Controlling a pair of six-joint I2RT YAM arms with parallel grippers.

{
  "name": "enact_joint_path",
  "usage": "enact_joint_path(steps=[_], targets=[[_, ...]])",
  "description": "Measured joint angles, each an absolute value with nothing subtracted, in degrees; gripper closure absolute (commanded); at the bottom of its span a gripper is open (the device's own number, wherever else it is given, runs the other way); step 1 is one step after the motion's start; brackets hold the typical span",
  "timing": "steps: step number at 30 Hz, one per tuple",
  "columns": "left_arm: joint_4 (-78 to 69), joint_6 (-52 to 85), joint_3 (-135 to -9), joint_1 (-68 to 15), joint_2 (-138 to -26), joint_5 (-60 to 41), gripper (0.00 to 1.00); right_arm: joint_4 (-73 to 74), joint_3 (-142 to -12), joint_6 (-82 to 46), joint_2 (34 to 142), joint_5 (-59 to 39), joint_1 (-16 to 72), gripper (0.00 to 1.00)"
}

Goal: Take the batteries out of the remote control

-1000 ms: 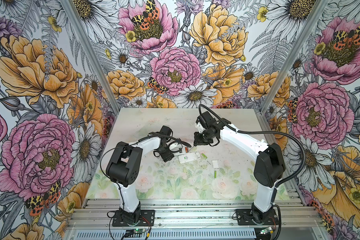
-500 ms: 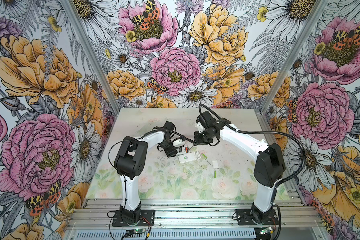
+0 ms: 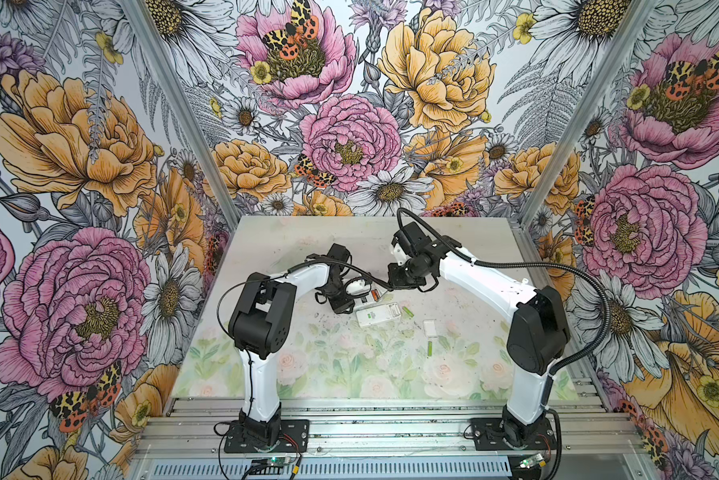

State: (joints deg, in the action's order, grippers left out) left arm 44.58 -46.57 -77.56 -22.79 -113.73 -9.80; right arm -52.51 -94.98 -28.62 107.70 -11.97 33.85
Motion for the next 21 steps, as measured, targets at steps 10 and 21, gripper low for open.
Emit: enact_joint_path(steps=[10,21], targets=[[44.12,-46.41,-77.17,-23.42,-113.45,-8.62,0.79,-52.51,-95.0,-28.53,107.7,-9.28,33.95,1.0],[43.0,-45.98,-76.09,-24.21,-112.71,-8.12,0.81,-52.4,-96.68,-26.83,107.7,-10.2,34.98,1.0]])
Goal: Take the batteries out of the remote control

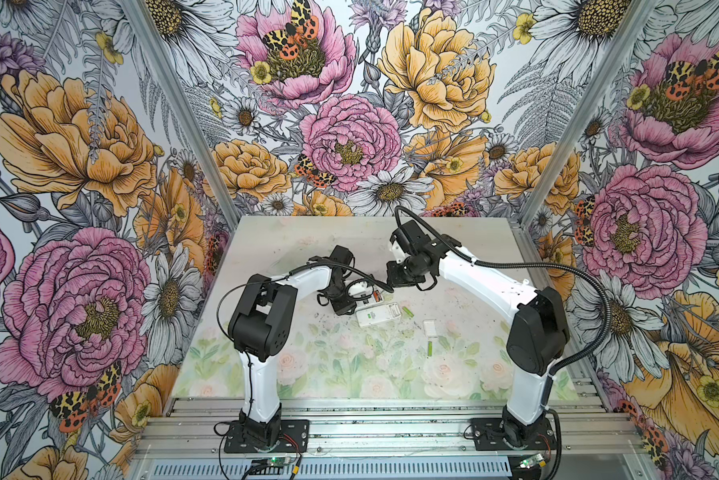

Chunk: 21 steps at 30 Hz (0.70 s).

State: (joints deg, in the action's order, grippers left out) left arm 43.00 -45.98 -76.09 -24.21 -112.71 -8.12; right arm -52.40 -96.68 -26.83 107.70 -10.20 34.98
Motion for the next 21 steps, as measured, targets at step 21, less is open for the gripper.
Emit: enact_joint_path(steps=[21], targets=[[42.78,-45.84,-75.94,-24.23,-112.6,-7.81,0.84,-53.34,-96.68,-23.83,109.62,-8.12,35.88,1.0]])
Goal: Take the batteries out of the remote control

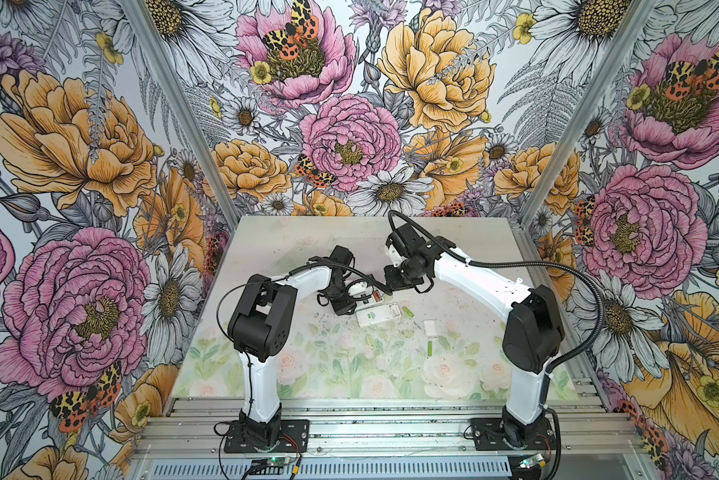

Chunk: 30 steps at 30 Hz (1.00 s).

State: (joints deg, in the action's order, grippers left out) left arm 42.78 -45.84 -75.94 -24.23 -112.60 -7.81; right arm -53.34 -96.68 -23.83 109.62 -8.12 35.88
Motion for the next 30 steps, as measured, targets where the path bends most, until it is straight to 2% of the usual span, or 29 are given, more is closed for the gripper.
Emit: enact_joint_path(steps=[10,16,23,30], targets=[[42.78,-45.84,-75.94,-24.27,-112.6,-7.7,0.86,-53.41,-97.06,-22.52,109.91,-7.55,36.12,1.0],[42.78,-45.82,-75.94,-24.27,-112.6,-7.73,0.91,-51.68,-95.55,-21.3,109.34,-4.69,38.13,1.0],[42.85,-45.39,-75.96,-24.21,-112.6,-8.34,0.98,-36.1,-76.29,-21.91,98.59,2.37,43.03,1.0],[44.12,-44.25,-76.95,-22.94,-113.23,-11.25,1.0,-15.25,-58.33,-25.19,90.65,10.63,46.96,1.0]])
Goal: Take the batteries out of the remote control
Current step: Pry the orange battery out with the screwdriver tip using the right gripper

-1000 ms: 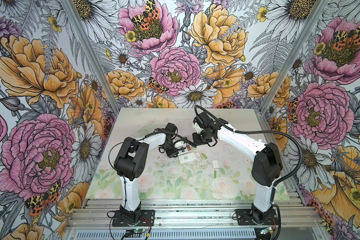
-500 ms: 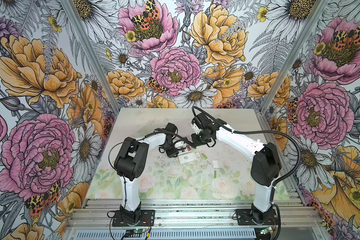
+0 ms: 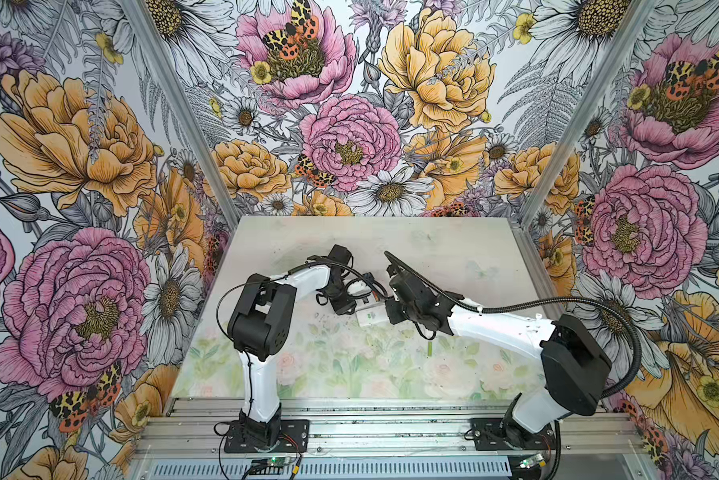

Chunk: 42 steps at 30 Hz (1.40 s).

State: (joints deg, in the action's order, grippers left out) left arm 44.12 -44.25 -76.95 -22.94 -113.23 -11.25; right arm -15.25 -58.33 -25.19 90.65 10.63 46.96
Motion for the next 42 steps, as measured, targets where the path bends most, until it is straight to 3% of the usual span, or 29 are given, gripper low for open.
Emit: enact_joint_path(steps=[8,25,32,42], targets=[[44.95,-41.28,-79.07,-20.21,-114.78,-15.18,1.0,4.43,-49.69,-26.09,90.87,16.32,47.81,1.0],[46.35,-39.33,-79.11,-19.27,-114.91,-19.46,1.0,18.76,-49.63,-26.02,93.54,19.79,47.92,1.0],[45.69,-39.33,-78.5,-19.35,-114.59,-18.94,1.0,14.9,-49.82,-26.13,92.64,19.35,46.22,1.0],[39.03,-39.99,-72.34,-23.03,-110.5,-8.49,1.0,-8.86,-63.24,-31.14,91.68,1.15,34.94,1.0]])
